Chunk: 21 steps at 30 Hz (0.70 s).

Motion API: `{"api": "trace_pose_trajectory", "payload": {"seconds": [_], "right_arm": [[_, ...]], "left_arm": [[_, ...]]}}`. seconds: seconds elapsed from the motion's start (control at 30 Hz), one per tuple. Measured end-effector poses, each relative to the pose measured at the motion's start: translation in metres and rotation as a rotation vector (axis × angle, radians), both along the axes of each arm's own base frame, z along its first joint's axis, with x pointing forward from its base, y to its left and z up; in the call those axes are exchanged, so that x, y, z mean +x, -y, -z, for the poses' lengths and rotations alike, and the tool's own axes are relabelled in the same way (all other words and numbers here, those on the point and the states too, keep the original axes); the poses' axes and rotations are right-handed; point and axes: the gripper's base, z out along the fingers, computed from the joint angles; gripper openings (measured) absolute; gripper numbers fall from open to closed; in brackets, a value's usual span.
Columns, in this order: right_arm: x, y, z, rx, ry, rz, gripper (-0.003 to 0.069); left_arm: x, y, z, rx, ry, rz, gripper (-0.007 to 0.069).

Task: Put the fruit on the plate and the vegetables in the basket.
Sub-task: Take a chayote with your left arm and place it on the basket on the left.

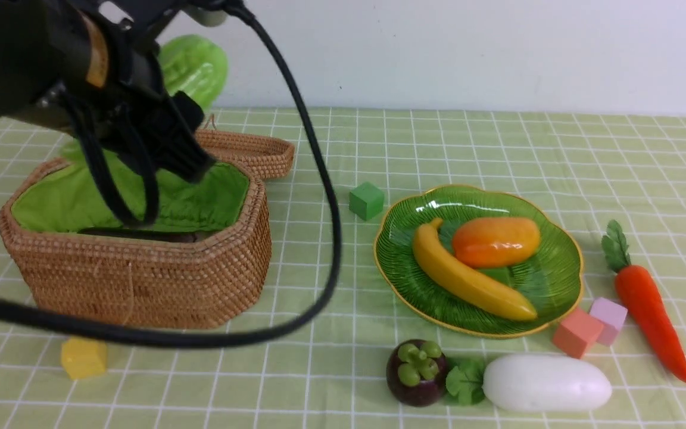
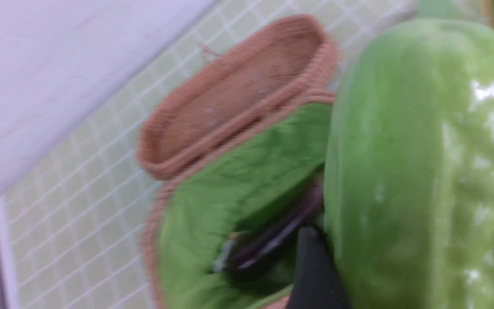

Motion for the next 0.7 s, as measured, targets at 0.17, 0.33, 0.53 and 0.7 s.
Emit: {"api": "trace_pose_trajectory", "payload": {"seconds": [0.17, 0.33, 0.53, 0.7], "right_arm": [[-0.001, -0.001, 0.001, -0.008, -0.013, -0.015, 0.0188], [-0.002, -0.002, 0.002, -0.005, -0.021, -0.027, 0.0190], [-0.003, -0.002, 0.001, 0.003, -0.026, -0.034, 0.0190], [-0.003, -0.002, 0.001, 0.003, -0.026, -0.034, 0.0193]], "left_arm": [[0.021, -0.035, 0.001, 0.043, 0.005, 0.103, 0.0438], [0.046, -0.051, 0.021, 0.122, -0.058, 0.221, 0.0438], [0.094, -0.066, 0.066, 0.184, -0.111, 0.222, 0.0438], [0.109, -0.069, 0.086, 0.270, -0.136, 0.229, 0.0438]]}}
